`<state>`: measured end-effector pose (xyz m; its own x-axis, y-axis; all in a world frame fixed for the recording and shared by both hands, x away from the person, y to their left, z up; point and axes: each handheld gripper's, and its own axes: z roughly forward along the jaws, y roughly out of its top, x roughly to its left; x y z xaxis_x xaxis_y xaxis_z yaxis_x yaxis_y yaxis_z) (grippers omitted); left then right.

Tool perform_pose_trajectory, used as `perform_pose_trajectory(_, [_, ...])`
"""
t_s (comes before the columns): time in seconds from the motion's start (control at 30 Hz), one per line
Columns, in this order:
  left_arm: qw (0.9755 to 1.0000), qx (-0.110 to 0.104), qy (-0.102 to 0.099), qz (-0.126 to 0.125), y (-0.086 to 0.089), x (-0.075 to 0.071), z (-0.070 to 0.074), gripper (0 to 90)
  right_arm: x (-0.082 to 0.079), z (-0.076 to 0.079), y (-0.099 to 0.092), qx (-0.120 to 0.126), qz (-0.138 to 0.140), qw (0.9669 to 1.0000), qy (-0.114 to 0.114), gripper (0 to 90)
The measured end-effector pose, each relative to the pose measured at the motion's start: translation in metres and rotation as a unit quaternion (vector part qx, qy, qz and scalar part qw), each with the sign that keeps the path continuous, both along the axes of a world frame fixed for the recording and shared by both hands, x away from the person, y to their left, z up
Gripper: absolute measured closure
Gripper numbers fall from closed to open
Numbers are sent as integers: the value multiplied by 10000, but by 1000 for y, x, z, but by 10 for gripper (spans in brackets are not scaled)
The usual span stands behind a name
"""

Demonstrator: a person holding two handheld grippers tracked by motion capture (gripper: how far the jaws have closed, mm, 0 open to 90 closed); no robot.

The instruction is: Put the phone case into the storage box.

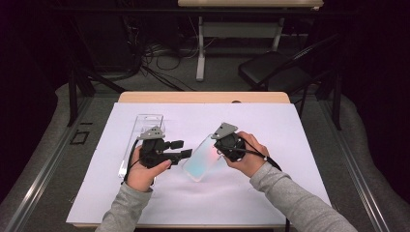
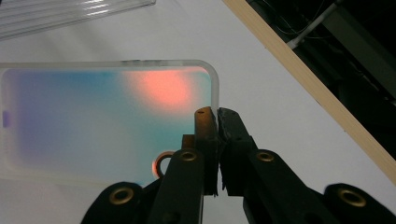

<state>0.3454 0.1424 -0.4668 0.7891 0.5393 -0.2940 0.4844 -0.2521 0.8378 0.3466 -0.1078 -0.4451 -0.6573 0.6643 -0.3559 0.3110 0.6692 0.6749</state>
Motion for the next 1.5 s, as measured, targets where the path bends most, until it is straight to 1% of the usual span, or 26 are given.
perform_pose_trajectory(0.1, [9998,-87,114,-171,-3,0,-4,473,-2,0,0,-30,43,10000,-47,875])
perform_pose_trajectory(0.23, [9995,-56,212,-233,-6,2,-8,482,-3,0,0,-38,61,9999,-75,876])
perform_pose_trajectory(0.43, [9993,-22,297,-216,-8,3,-12,493,-4,1,1,-16,98,9999,-129,876])
perform_pose_trajectory(0.53, [9992,-12,330,-223,-8,4,-14,498,-5,1,1,-38,100,9999,-116,875])
perform_pose_trajectory(0.77, [9990,23,385,-243,-12,5,-19,500,-6,1,2,-32,167,9997,-177,875])
perform_pose_trajectory(0.83, [9989,36,390,-264,-13,6,-20,499,-7,1,3,-15,156,9997,-165,875])
perform_pose_trajectory(0.87, [9988,32,402,-261,-13,6,-20,499,-7,1,4,-54,172,9997,-171,875])
perform_pose_trajectory(0.97, [9987,48,440,-264,-14,6,-22,500,-8,0,5,-61,195,9996,-190,875])
perform_pose_trajectory(1.2, [9978,41,561,-348,-15,7,-24,547,-10,1,6,-58,252,9994,-219,875])
perform_pose_trajectory(1.3, [9976,25,605,-349,-15,7,-25,565,-11,1,6,-57,258,9994,-235,875])
perform_pose_trajectory(1.5, [9971,65,672,-351,-15,8,-27,619,-12,0,7,-56,292,9992,-260,875])
